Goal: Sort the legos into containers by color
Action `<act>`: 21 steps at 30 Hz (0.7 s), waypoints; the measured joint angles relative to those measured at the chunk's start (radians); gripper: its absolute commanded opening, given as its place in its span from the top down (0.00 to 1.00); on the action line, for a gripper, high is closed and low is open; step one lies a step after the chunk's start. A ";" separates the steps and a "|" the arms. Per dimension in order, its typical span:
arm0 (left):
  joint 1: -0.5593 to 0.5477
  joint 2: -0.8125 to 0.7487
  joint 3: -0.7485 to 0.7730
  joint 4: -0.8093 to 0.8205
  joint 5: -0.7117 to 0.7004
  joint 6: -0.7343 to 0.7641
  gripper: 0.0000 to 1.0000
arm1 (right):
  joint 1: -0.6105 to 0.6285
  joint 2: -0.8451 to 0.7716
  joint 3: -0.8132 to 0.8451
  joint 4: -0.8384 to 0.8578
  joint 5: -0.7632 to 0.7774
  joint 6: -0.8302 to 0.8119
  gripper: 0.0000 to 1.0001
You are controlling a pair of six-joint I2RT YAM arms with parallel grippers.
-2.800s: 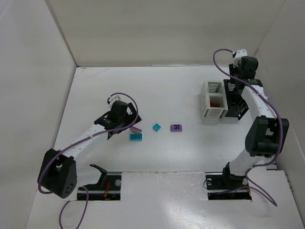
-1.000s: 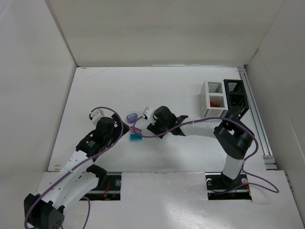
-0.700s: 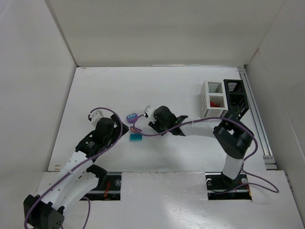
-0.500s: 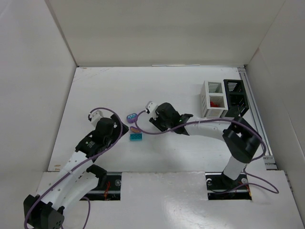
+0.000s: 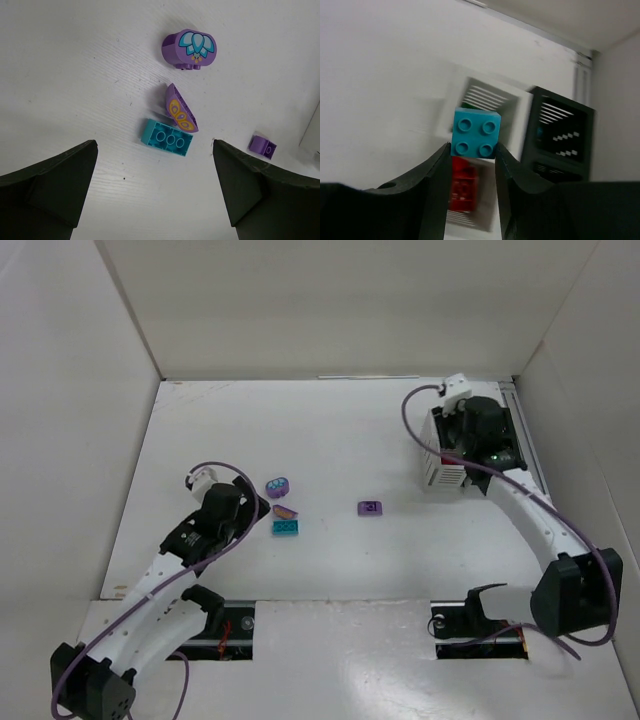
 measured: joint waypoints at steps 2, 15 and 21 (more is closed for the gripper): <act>0.000 0.021 0.009 0.005 -0.008 0.003 0.01 | -0.106 0.026 0.047 -0.034 0.017 -0.014 0.69; 0.000 0.063 0.059 0.019 -0.052 0.029 0.01 | -0.369 0.353 0.312 -0.156 0.020 -0.060 0.51; 0.000 0.080 0.059 0.022 -0.055 0.037 0.01 | -0.384 0.385 0.340 -0.175 0.009 -0.085 0.20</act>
